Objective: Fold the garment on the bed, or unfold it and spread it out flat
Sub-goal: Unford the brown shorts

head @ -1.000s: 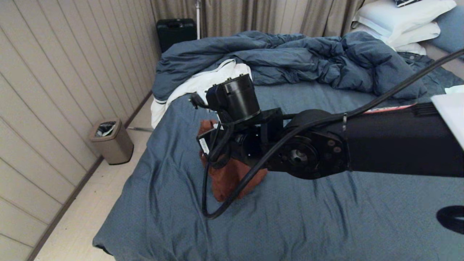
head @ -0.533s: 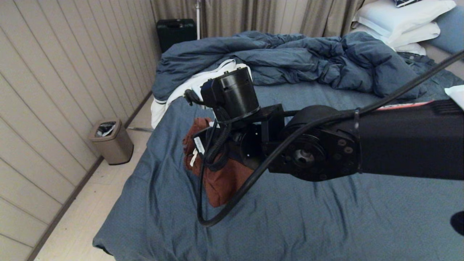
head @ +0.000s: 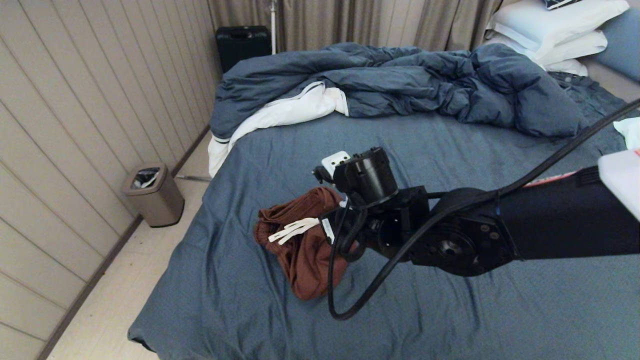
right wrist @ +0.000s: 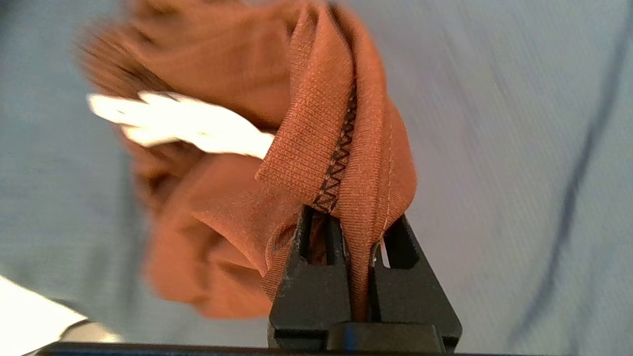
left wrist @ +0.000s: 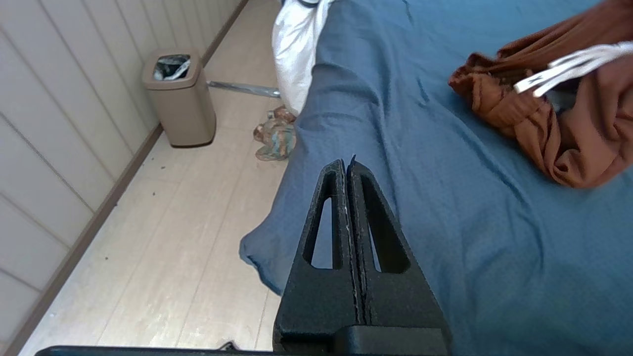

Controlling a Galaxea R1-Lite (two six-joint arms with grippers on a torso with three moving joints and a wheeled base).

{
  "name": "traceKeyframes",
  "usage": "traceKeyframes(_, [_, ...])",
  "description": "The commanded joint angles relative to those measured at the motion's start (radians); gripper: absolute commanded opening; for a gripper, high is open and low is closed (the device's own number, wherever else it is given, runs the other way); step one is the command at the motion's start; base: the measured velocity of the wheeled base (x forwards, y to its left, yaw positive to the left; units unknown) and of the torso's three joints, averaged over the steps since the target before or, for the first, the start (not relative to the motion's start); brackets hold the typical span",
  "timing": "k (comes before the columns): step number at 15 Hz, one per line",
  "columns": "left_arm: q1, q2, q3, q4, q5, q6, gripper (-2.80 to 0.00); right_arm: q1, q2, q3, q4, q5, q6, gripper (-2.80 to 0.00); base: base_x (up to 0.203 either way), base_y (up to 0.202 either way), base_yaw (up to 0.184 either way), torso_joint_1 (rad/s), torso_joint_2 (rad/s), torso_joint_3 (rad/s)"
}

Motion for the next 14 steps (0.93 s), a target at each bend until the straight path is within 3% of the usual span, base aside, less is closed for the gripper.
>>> traceKeyframes(1, [0.0, 0.0, 0.0, -0.001, 0.0, 0.0, -2.8, -0.039, -0.056, 0.138, -0.072, 0.0, 0.001, -2.8, 0.0, 0.0, 0.0, 0.0, 0.0, 0.0])
traceKeyframes(3, [0.002, 0.0, 0.002, -0.001, 0.0, 0.0, -2.8, -0.073, -0.077, 0.225, -0.145, 0.004, 0.0, -2.8, 0.0, 0.0, 0.0, 0.0, 0.0, 0.0])
traceKeyframes(6, [0.0, 0.0, 0.0, -0.001, 0.0, 0.0, -2.8, -0.083, -0.082, 0.241, -0.17, 0.009, -0.001, -2.8, 0.0, 0.0, 0.0, 0.0, 0.0, 0.0])
traceKeyframes(7, [0.001, 0.0, 0.0, -0.001, 0.0, 0.0, -2.8, -0.08, -0.08, 0.233, -0.173, 0.012, -0.001, 0.0, 0.0, 0.0, 0.0, 0.0, 0.0, 0.0])
traceKeyframes(14, [0.001, 0.0, 0.0, -0.001, 0.0, 0.0, -2.8, -0.053, -0.083, 0.187, -0.19, 0.064, 0.001, 0.0, 0.0, 0.0, 0.0, 0.0, 0.0, 0.0])
